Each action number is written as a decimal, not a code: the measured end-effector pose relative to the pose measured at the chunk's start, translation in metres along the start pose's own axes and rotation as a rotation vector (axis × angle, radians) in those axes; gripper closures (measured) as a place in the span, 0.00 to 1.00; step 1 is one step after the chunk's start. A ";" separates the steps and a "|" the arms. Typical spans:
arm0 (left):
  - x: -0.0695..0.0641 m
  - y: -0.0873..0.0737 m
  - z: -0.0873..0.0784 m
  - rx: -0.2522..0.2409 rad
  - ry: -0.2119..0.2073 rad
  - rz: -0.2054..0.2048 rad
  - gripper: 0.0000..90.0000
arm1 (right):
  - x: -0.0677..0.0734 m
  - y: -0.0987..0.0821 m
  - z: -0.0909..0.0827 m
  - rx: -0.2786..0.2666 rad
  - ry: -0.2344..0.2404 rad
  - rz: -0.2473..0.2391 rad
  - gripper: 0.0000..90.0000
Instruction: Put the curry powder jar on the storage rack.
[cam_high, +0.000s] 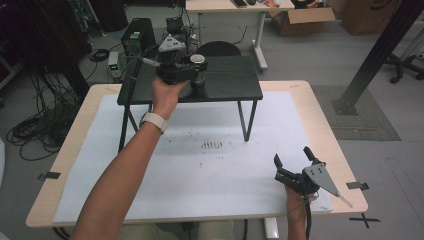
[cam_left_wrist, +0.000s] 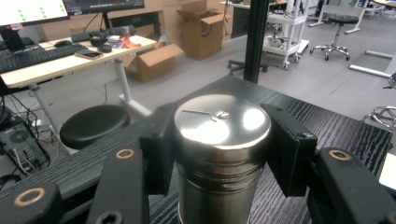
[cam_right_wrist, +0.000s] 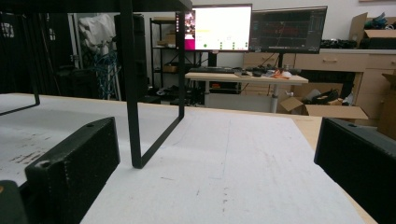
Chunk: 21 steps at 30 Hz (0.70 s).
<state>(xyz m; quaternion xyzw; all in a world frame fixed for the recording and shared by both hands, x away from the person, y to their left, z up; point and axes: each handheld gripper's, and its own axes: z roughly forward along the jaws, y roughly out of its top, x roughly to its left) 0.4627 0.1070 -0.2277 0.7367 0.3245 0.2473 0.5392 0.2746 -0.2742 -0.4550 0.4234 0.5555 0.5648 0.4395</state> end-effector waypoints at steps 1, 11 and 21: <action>0.000 0.000 0.000 0.000 0.000 -0.003 0.55 | 0.000 0.000 0.000 0.000 0.000 0.001 0.00; 0.001 0.000 0.001 0.009 0.007 -0.012 0.54 | 0.000 0.000 0.000 -0.001 0.001 0.000 0.00; 0.001 -0.002 -0.005 -0.034 0.001 -0.026 0.42 | 0.000 0.000 0.000 0.001 0.001 0.000 0.00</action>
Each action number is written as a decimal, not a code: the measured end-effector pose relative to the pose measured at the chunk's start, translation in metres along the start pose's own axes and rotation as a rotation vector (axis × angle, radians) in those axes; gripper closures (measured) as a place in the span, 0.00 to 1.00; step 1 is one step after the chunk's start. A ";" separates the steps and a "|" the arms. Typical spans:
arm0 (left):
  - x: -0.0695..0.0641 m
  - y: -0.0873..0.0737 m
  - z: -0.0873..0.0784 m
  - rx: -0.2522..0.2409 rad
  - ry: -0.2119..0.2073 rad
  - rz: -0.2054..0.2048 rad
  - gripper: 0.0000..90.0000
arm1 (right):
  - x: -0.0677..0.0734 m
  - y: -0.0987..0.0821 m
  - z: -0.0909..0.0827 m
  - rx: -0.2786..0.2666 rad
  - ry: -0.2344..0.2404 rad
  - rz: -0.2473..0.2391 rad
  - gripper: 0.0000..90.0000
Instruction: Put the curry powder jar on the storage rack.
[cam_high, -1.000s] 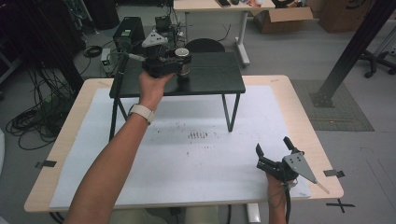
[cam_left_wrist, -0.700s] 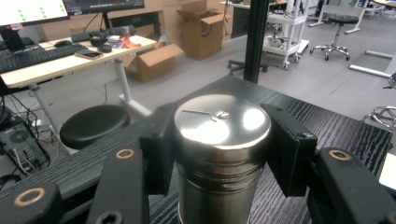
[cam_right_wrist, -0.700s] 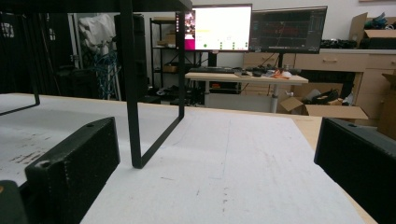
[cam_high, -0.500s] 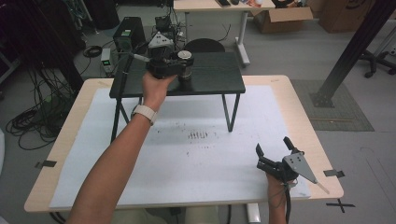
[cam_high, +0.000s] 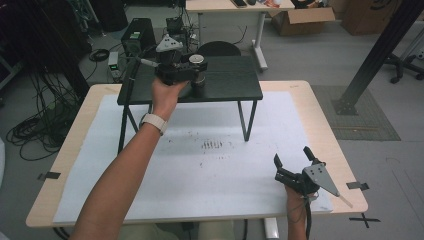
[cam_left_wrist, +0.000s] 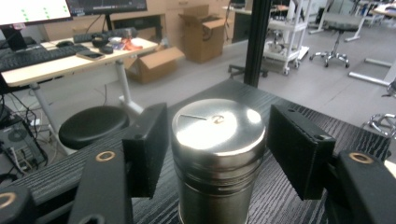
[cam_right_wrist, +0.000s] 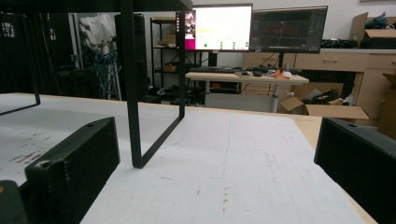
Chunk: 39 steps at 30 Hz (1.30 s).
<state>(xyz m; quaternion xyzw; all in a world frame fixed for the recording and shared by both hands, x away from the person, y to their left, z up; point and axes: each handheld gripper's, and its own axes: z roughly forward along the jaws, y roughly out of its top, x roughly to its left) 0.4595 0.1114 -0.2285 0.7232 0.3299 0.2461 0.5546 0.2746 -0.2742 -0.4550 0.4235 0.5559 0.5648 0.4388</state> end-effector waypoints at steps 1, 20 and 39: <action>0.000 0.000 -0.001 -0.004 -0.004 0.001 0.40 | 0.000 0.000 0.000 0.000 0.000 0.000 0.00; -0.003 -0.003 -0.029 -0.071 -0.037 0.006 0.19 | 0.000 0.000 0.000 0.005 -0.001 0.001 0.00; -0.004 -0.012 -0.066 -0.135 -0.033 -0.029 0.05 | 0.000 0.000 0.000 0.005 -0.001 -0.002 0.00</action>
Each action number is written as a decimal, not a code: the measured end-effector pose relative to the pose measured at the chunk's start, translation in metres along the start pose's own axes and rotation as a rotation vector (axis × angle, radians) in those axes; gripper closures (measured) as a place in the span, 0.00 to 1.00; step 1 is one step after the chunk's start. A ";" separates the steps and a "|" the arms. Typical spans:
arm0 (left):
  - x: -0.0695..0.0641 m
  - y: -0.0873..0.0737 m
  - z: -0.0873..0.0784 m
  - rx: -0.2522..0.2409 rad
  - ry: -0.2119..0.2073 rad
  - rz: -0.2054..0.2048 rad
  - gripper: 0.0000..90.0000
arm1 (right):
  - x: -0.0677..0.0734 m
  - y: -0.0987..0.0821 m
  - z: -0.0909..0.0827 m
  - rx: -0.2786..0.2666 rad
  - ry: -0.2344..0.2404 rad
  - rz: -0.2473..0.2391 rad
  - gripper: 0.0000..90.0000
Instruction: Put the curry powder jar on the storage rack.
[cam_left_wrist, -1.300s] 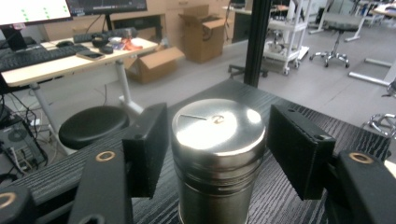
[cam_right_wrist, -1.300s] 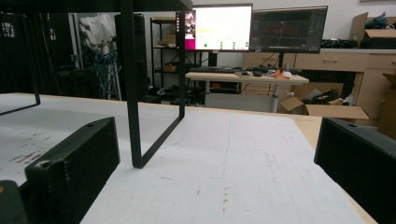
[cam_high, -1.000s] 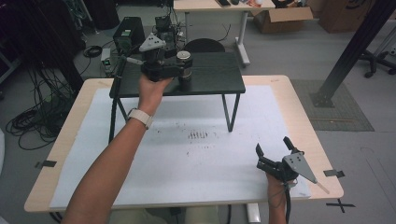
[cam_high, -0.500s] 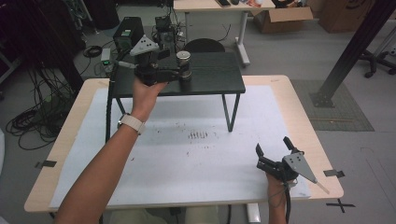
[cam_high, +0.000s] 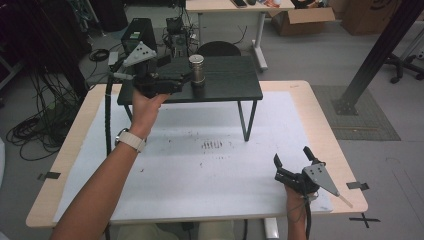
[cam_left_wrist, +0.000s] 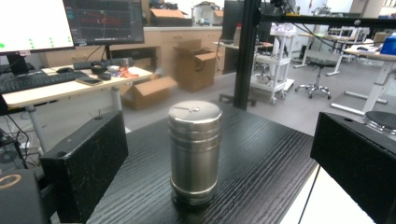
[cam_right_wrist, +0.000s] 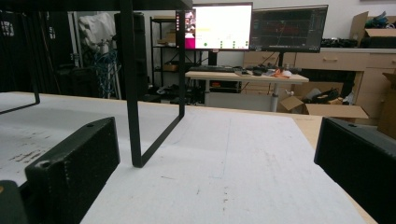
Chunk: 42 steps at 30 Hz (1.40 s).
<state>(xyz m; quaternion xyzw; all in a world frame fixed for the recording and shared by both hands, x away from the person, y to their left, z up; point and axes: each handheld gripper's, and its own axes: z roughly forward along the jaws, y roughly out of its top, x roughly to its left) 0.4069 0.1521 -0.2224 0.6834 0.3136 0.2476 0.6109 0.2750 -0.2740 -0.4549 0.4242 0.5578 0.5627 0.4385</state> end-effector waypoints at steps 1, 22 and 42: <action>0.000 -0.001 -0.002 0.002 -0.001 0.001 0.05 | 0.000 0.000 0.000 0.001 0.000 0.000 0.00; -0.004 -0.021 -0.052 -0.061 0.002 0.030 0.02 | 0.000 0.000 0.000 0.003 0.000 -0.002 0.00; 0.000 -0.049 -0.096 -0.118 0.013 0.045 0.02 | 0.001 0.000 0.001 0.008 0.000 -0.006 0.00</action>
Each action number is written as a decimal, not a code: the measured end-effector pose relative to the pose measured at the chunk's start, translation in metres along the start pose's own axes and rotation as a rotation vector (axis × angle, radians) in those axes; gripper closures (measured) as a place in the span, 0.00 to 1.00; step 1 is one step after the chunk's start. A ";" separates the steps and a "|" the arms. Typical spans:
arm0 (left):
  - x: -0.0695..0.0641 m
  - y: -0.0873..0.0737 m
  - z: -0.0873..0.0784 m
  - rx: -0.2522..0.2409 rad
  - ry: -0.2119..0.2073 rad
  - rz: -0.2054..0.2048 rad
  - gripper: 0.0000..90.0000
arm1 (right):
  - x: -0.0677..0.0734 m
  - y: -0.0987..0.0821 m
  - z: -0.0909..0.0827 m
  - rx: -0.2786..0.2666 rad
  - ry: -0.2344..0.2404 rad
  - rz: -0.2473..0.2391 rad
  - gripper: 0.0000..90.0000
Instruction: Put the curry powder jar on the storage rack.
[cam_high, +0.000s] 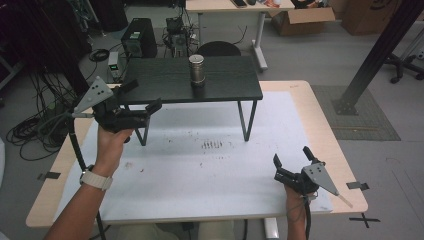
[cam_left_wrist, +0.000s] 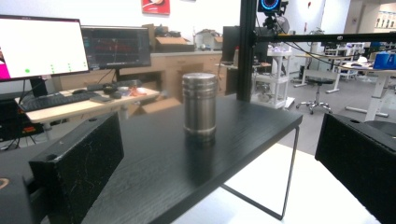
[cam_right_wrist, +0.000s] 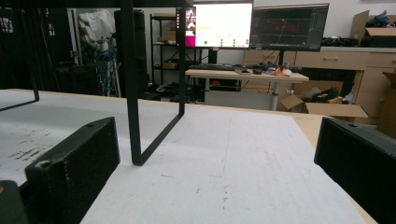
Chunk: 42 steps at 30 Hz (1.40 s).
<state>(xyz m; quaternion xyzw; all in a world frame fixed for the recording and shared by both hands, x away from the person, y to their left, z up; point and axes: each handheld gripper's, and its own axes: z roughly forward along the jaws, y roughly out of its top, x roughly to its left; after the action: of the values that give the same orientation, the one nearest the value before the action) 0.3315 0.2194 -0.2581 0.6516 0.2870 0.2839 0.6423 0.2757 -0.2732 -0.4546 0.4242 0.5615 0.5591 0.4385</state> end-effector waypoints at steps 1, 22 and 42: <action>0.000 -0.002 -0.003 -0.004 0.002 0.002 0.02 | 0.000 0.000 0.000 0.000 0.000 0.000 0.00; 0.013 -0.041 -0.047 -0.032 0.085 0.023 0.01 | 0.000 0.000 0.000 0.003 0.000 -0.002 0.00; 0.028 -0.097 -0.075 -0.011 0.182 0.010 0.00 | 0.000 0.000 0.000 0.004 0.001 -0.006 0.00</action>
<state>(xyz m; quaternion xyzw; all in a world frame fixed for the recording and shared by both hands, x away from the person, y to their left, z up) 0.2944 0.2916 -0.3537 0.6210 0.3392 0.3468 0.6156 0.2760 -0.2726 -0.4545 0.4229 0.5641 0.5570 0.4390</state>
